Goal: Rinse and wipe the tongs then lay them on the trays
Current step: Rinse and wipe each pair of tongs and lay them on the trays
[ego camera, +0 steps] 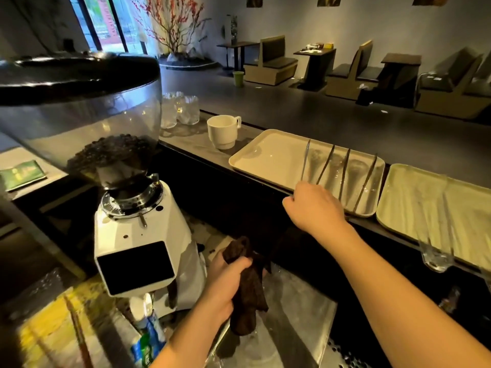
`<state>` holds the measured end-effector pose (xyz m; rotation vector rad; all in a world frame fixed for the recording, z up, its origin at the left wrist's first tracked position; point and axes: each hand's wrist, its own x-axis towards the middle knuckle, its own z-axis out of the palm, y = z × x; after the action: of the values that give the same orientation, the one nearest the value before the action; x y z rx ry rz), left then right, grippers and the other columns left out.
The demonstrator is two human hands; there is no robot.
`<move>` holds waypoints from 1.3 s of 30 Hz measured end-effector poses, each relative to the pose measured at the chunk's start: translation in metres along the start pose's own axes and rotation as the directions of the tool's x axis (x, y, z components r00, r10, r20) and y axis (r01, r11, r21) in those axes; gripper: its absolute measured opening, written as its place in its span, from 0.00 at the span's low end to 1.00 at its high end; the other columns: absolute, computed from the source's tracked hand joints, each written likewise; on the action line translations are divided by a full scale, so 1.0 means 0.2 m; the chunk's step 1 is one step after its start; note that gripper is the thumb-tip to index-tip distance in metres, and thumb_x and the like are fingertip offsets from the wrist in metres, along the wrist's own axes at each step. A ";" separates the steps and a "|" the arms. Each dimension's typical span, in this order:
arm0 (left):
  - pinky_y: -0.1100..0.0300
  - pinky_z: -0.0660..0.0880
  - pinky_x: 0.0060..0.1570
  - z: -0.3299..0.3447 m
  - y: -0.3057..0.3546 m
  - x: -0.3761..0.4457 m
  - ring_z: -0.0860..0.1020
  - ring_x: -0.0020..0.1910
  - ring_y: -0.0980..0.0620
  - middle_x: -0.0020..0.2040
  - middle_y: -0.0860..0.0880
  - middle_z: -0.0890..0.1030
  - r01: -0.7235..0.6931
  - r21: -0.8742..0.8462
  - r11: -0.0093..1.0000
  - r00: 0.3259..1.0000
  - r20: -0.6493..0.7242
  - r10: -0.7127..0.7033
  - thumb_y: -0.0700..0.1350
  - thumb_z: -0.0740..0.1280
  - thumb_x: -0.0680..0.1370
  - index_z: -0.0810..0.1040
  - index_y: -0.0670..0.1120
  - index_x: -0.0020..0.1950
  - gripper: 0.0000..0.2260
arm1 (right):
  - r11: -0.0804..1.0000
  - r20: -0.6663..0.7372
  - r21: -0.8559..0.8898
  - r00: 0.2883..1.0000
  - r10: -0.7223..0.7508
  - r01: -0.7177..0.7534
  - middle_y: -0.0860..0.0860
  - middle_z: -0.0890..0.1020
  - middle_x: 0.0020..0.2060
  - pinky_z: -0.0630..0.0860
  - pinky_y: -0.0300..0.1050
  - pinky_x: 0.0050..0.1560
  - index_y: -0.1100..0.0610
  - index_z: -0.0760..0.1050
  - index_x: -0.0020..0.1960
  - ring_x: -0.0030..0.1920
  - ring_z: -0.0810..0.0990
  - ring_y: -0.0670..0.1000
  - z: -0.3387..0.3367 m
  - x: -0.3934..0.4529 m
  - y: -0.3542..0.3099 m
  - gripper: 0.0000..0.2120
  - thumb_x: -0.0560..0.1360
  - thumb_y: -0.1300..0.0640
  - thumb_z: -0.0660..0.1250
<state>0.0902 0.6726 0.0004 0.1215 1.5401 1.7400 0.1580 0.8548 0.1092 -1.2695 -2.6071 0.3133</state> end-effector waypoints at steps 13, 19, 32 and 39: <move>0.50 0.80 0.40 -0.86 -0.08 -0.41 0.83 0.40 0.38 0.44 0.31 0.82 0.101 -0.080 0.992 0.995 0.014 -0.100 0.34 0.69 0.74 0.81 0.41 0.52 0.08 | 0.816 0.502 0.548 0.709 -0.495 0.182 0.45 0.74 0.28 0.69 0.45 0.34 0.52 0.70 0.32 0.30 0.71 0.43 0.52 -0.72 -0.53 0.11 0.72 0.51 0.65; 0.53 0.80 0.39 -1.31 -0.10 -0.57 0.82 0.35 0.41 0.42 0.35 0.82 0.045 -0.144 0.989 0.940 -0.329 -0.091 0.29 0.63 0.77 0.76 0.31 0.59 0.11 | 0.777 0.482 0.578 0.663 -0.572 0.250 0.48 0.76 0.27 0.68 0.48 0.34 0.52 0.71 0.33 0.31 0.75 0.45 0.83 -0.91 -0.96 0.10 0.70 0.49 0.63; 0.38 0.79 0.58 -1.99 -0.33 -0.68 0.83 0.53 0.34 0.55 0.33 0.83 0.024 -0.300 0.954 0.727 -0.650 -0.222 0.35 0.70 0.75 0.78 0.41 0.64 0.17 | 0.765 0.640 0.164 0.523 -0.563 0.623 0.63 0.74 0.65 0.74 0.50 0.60 0.59 0.75 0.62 0.65 0.73 0.62 1.73 -1.18 -1.59 0.23 0.77 0.43 0.65; 0.49 0.83 0.47 -2.18 -0.46 -0.81 0.86 0.45 0.41 0.47 0.39 0.86 0.029 -0.327 0.945 0.708 -0.660 -0.251 0.36 0.68 0.77 0.79 0.46 0.56 0.10 | 0.864 0.617 0.021 0.673 -0.407 0.503 0.63 0.59 0.72 0.72 0.51 0.64 0.57 0.67 0.69 0.69 0.67 0.61 1.90 -1.36 -1.68 0.23 0.77 0.55 0.68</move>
<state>0.0059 0.2231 -0.1241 -0.8934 1.6966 1.9736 -0.0392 0.4027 -0.1855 -0.5270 -3.4404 0.4996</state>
